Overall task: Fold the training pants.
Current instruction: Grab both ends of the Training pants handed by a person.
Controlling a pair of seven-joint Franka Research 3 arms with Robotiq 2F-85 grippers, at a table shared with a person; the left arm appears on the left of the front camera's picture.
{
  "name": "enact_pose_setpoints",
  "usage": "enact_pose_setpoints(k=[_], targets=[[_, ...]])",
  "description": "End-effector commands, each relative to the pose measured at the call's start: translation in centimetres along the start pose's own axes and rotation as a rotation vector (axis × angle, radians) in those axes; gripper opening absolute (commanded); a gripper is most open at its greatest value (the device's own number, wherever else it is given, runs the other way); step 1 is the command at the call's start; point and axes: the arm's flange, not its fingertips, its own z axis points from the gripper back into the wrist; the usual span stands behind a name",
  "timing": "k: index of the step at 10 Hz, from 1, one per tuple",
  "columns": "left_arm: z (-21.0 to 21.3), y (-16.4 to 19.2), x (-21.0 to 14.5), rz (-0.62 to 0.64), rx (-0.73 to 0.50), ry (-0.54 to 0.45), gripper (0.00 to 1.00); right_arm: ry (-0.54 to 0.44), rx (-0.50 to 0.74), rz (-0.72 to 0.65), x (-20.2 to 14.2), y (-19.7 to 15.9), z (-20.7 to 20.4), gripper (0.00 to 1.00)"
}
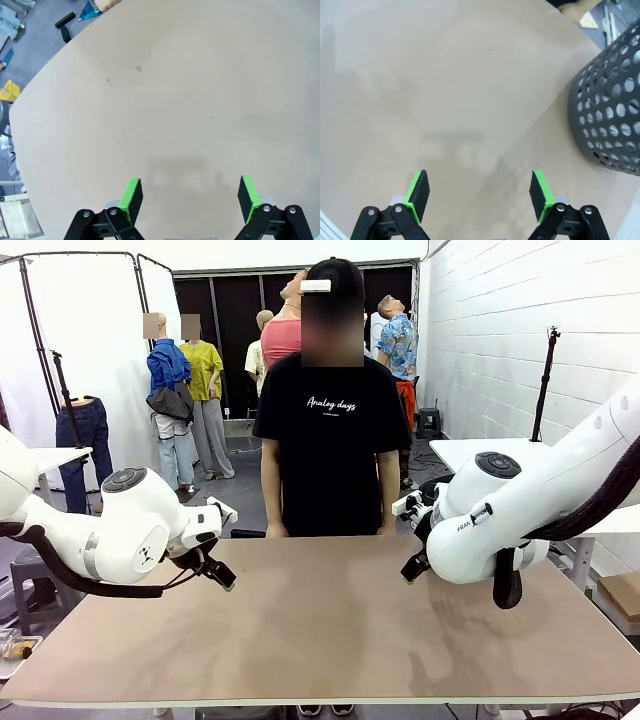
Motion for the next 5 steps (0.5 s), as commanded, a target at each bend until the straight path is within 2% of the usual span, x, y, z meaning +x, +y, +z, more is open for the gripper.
enact_pose_setpoints(k=[1, 4, 5], targets=[[3.0, -0.6, 0.8, -0.018, -0.005, 0.014, 1.00, 0.004, 0.037, -0.010, 0.6, -0.3, 2.7, 1.00], [7.9, -1.5, 2.0, -0.027, 0.022, 0.031, 1.00, 0.003, 0.050, 0.009, 1.6, -0.5, 8.7, 1.00], [9.8, -1.6, 2.5, -0.030, 0.033, 0.008, 1.00, -0.011, 0.054, 0.015, 2.1, -0.5, 10.6, 1.00]])
